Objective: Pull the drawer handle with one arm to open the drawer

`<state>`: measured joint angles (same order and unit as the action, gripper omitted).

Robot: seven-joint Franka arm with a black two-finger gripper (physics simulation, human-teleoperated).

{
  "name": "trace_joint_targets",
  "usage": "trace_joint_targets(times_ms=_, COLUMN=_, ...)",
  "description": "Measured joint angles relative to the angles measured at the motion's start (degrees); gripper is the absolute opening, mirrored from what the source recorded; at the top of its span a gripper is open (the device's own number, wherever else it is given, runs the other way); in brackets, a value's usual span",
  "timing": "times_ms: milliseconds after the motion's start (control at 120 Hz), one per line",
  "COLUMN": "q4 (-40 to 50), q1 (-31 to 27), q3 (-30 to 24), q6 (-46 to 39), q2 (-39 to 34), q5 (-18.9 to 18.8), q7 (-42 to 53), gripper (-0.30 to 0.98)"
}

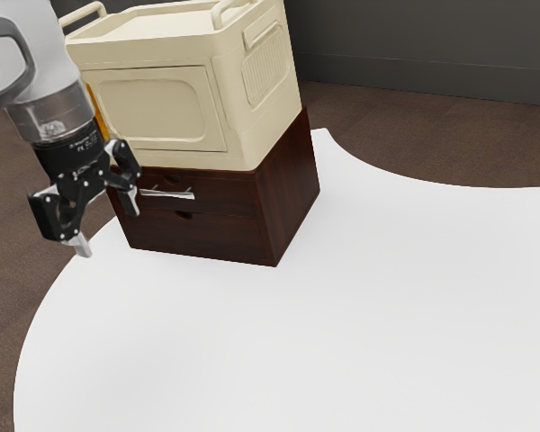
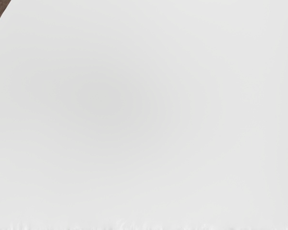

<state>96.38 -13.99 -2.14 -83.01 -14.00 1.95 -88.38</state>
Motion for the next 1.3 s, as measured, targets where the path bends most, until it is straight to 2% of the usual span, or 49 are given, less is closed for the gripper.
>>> trace_joint_targets(times_ms=100, q4=1.06, q1=1.04, q3=-0.19, q6=1.15, q2=-1.5, q5=-0.05, q7=-0.13, gripper=0.69)
trace_joint_targets(times_ms=183, q4=1.03, q1=1.72, q3=-0.02, q6=1.78, q2=-2.42, q5=-1.48, q7=-0.25, gripper=0.69)
trace_joint_targets(times_ms=250, q4=1.14, q1=5.6, q3=1.68, q6=2.43, q2=-2.48, q5=-2.38, q7=-0.59, gripper=0.69)
trace_joint_targets(times_ms=317, q4=2.14, q1=6.97, q3=2.66, q6=2.83, q2=-2.22, q5=-3.09, q7=-1.37, gripper=0.69)
trace_joint_targets(times_ms=650, q4=3.83, q1=-0.9, q3=4.15, q6=-10.22, q2=4.66, q5=-3.98, q7=-2.85, gripper=0.69)
trace_joint_targets(times_ms=942, q4=0.68, q1=-2.06, q3=4.16, q6=-23.05, q2=10.39, q5=-4.19, q7=-1.94, gripper=0.69)
trace_joint_targets(times_ms=1300, q4=0.58, q1=-2.75, q3=4.25, q6=-29.23, q2=12.88, q5=-4.11, q7=-1.0, gripper=0.69)
